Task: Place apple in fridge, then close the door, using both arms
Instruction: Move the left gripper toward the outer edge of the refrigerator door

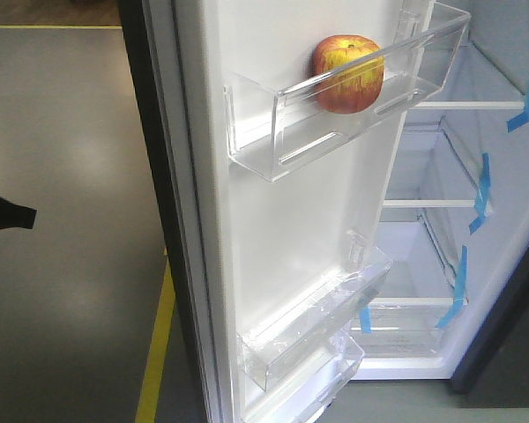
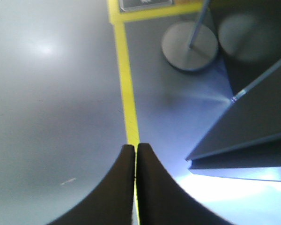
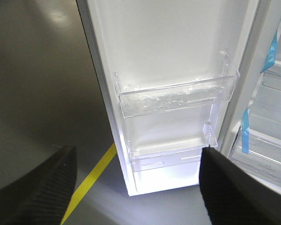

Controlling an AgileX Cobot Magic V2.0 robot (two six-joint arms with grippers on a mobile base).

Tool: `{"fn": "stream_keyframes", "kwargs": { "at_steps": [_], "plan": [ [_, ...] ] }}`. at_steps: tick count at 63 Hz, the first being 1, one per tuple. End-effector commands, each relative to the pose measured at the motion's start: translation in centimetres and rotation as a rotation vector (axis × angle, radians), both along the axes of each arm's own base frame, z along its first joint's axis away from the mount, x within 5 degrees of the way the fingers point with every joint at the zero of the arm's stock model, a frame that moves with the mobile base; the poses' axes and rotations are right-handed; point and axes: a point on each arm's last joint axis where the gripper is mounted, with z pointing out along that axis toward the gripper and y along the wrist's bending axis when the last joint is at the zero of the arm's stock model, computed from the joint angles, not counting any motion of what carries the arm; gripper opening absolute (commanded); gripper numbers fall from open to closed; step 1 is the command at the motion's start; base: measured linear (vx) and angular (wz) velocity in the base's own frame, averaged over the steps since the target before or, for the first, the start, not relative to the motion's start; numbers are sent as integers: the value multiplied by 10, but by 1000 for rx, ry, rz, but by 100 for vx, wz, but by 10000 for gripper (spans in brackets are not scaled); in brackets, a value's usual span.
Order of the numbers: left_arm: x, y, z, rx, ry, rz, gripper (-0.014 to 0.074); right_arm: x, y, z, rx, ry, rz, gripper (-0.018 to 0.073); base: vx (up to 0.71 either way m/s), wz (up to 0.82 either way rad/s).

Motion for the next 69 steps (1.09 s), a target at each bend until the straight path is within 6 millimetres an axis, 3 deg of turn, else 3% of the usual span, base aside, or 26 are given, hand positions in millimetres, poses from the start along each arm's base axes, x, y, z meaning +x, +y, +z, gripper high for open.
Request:
{"fn": "stream_keyframes", "kwargs": {
  "at_steps": [1, 27, 44, 52, 69],
  "plan": [
    [19, -7, 20, -57, -84, -49, -6, 3, 1, 11, 36, -54, -5, 519, 0, 0],
    [98, -43, 29, -306, -148, -236, -6, 3, 1, 11, 36, -54, -5, 519, 0, 0],
    [142, -75, 19, -346, -152, -323, -6, 3, 1, 11, 36, -54, -5, 519, 0, 0],
    [151, -91, 17, -364, -132, -375, -6, 3, 1, 11, 36, -54, -5, 519, 0, 0],
    [143, -108, 20, -463, -103, -487, -6, 3, 1, 11, 36, -54, -5, 519, 0, 0]
  ]
}}
